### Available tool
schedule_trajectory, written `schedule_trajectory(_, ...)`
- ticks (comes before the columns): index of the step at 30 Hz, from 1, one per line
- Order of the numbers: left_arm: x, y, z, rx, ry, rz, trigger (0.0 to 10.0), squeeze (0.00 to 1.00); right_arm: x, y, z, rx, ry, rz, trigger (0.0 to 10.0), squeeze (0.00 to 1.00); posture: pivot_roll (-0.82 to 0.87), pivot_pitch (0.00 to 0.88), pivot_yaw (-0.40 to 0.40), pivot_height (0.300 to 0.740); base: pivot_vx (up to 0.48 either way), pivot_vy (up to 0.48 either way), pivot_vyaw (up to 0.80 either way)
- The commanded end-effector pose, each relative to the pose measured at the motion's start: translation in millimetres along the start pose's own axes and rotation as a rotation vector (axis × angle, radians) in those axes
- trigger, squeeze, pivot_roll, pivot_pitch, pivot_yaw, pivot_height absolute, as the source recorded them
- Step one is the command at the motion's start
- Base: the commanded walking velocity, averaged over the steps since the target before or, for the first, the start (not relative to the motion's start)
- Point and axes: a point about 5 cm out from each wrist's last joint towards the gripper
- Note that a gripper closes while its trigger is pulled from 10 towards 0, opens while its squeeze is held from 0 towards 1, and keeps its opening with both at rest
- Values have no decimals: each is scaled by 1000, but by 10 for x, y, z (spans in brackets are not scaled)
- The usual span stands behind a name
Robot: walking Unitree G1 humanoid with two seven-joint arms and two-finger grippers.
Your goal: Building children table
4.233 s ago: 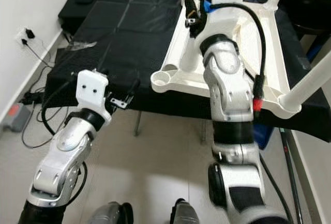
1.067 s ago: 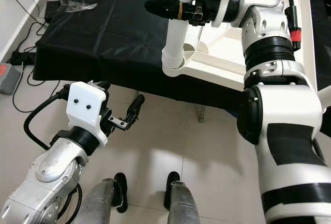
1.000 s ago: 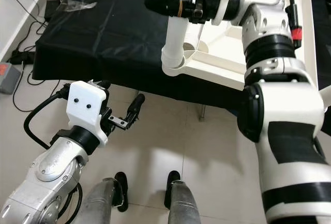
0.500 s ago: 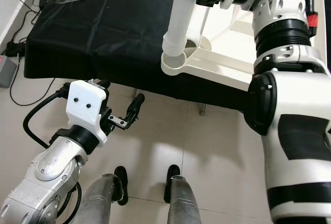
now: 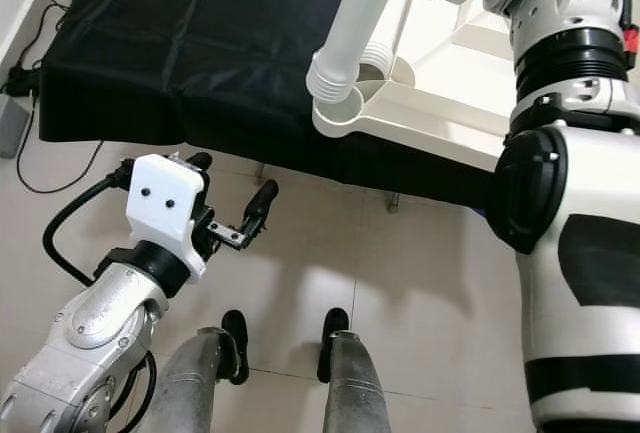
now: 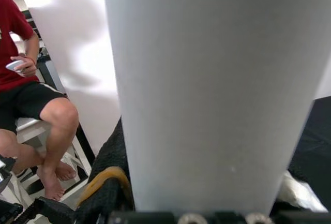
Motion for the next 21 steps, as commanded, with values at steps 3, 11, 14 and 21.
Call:
schedule_trajectory(3, 31, -21, -40, -22, -9, -19, 10000, 0, -5, -85, -29, -39, -4, 2, 10000, 0, 168, 448, -55, 740, 0, 0, 0)
schedule_trajectory(11, 8, -30, -54, -28, -1, -15, 10000, 0, 12, -134, 155, 17, -12, -10, 10000, 0, 162, 444, -52, 740, 0, 0, 0)
schedule_trajectory(14, 20, -21, -56, -27, 0, -23, 10000, 0, -2, -90, 276, 51, -42, 29, 10000, 0, 163, 442, -51, 740, 0, 0, 0)
schedule_trajectory(21, 31, -16, -60, -27, -1, -26, 10000, 0, -27, -81, 225, 18, -36, 69, 10000, 0, 166, 437, -48, 740, 0, 0, 0)
Point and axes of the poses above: a point about 5 cm out from each wrist's last joint towards the gripper, its own y axis pointing out of the wrist towards the gripper, its own z axis along the axis of the wrist's last joint, x = y × z, and after that the axes turned 6 degrees about -y, right-handed
